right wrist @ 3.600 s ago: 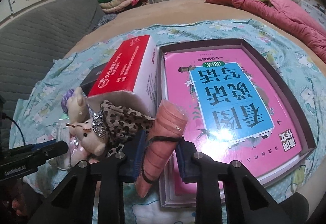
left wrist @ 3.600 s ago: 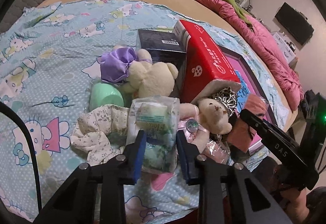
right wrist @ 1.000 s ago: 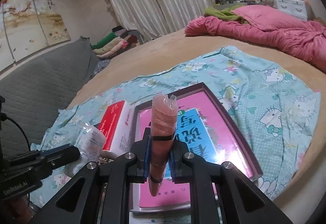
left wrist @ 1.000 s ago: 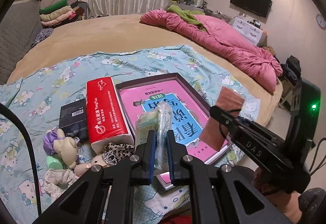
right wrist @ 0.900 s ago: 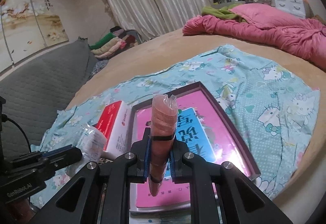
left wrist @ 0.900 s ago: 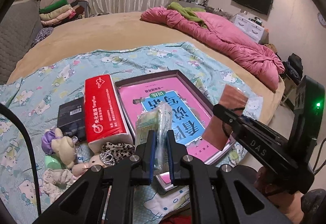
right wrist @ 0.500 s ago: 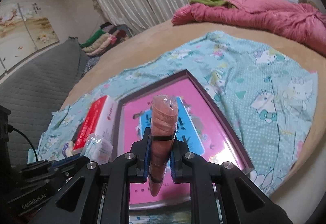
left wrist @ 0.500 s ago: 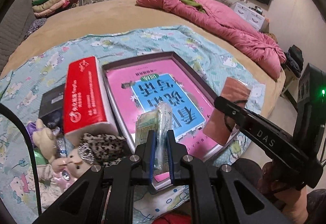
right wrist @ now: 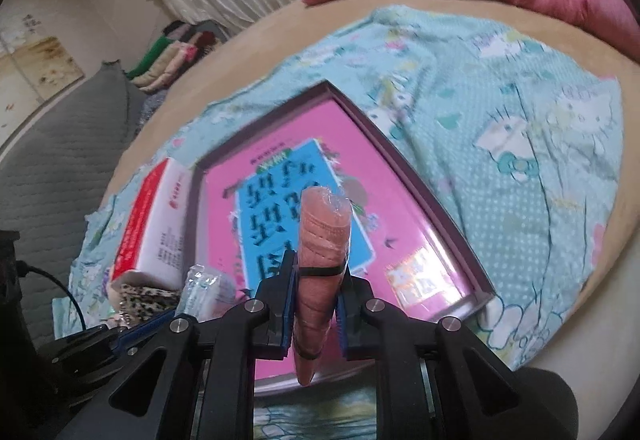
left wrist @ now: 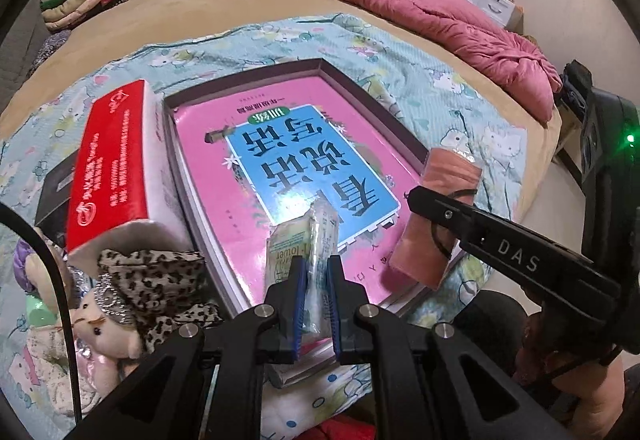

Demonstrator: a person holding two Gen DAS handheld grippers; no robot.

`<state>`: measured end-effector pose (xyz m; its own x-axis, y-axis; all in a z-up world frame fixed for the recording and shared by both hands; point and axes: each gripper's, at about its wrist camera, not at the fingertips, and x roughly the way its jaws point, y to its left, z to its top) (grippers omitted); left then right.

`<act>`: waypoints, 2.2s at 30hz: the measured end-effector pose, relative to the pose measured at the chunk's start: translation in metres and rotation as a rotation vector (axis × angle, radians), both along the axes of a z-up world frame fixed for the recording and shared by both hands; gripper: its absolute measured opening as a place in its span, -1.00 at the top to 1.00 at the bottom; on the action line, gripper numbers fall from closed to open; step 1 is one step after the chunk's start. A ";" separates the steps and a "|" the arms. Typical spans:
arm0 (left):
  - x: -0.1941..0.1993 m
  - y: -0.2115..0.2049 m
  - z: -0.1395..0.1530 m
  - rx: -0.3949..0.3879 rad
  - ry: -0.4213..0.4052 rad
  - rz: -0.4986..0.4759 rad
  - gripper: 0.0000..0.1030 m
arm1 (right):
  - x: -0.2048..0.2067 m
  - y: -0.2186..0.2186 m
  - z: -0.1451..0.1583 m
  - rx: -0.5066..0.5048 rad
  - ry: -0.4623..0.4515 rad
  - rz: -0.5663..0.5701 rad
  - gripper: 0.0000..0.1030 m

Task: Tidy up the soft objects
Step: 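Carry the pink sock with the right tool while the left tool carries the wipes packet to the tray, then open the right tool over the tray while the left tool lowers the wipes packet and opens, then lift both open tools away from the tray back toward the soft items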

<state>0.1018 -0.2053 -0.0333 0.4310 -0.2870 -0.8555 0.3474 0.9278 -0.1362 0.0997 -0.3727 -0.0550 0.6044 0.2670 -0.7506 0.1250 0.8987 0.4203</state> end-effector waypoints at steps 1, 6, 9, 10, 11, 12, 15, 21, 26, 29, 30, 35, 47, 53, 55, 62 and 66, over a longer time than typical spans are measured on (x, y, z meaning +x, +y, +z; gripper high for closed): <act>0.001 -0.001 -0.002 0.003 0.003 -0.002 0.79 | 0.000 -0.001 -0.002 -0.002 0.011 -0.006 0.63; 0.004 -0.005 -0.008 0.014 0.011 -0.008 0.79 | 0.001 -0.005 -0.007 -0.008 0.038 -0.025 0.58; 0.006 -0.007 -0.009 0.020 0.007 -0.012 0.79 | 0.000 -0.006 -0.009 -0.022 0.044 -0.033 0.55; 0.007 -0.007 -0.010 0.022 0.007 -0.014 0.79 | 0.000 -0.007 -0.009 -0.026 0.048 -0.039 0.49; 0.007 -0.008 -0.011 0.024 0.008 -0.014 0.79 | 0.001 -0.008 -0.010 -0.030 0.050 -0.045 0.41; 0.008 -0.009 -0.011 0.025 0.009 -0.015 0.79 | 0.001 -0.009 -0.010 -0.033 0.053 -0.050 0.38; 0.008 -0.011 -0.013 0.032 0.010 -0.021 0.79 | 0.000 -0.012 -0.010 -0.043 0.056 -0.069 0.34; 0.008 -0.014 -0.019 0.038 0.033 -0.028 0.69 | -0.003 -0.018 -0.006 -0.047 0.038 -0.103 0.29; 0.009 -0.014 -0.023 0.031 0.050 -0.031 0.65 | -0.006 -0.022 -0.001 -0.047 0.012 -0.129 0.21; 0.011 -0.011 -0.024 0.004 0.074 -0.031 0.62 | -0.007 -0.022 0.001 -0.051 0.008 -0.131 0.20; 0.011 -0.011 -0.025 -0.006 0.082 -0.032 0.61 | -0.007 -0.022 0.001 -0.051 0.007 -0.130 0.20; 0.012 -0.007 -0.029 -0.048 0.115 -0.029 0.54 | -0.007 -0.022 0.001 -0.054 0.007 -0.131 0.19; 0.006 -0.003 -0.023 -0.050 0.096 -0.029 -0.02 | -0.006 -0.018 0.003 -0.065 0.003 -0.121 0.03; -0.002 -0.003 -0.011 0.000 0.050 -0.021 -0.19 | -0.006 -0.013 0.004 -0.072 -0.009 -0.100 -0.07; -0.006 -0.002 -0.006 0.014 0.031 -0.022 -0.26 | -0.006 -0.011 0.005 -0.078 -0.012 -0.094 -0.09; -0.014 0.001 0.004 0.057 -0.007 -0.011 -0.35 | -0.006 -0.005 0.009 -0.106 -0.036 -0.082 -0.32; -0.016 0.006 0.006 0.063 -0.015 0.004 -0.43 | -0.006 -0.002 0.011 -0.118 -0.047 -0.075 -0.39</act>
<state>0.0857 -0.1990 -0.0271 0.4448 -0.2305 -0.8655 0.3447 0.9359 -0.0720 0.0932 -0.3748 -0.0437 0.6548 0.1313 -0.7443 0.1761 0.9312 0.3192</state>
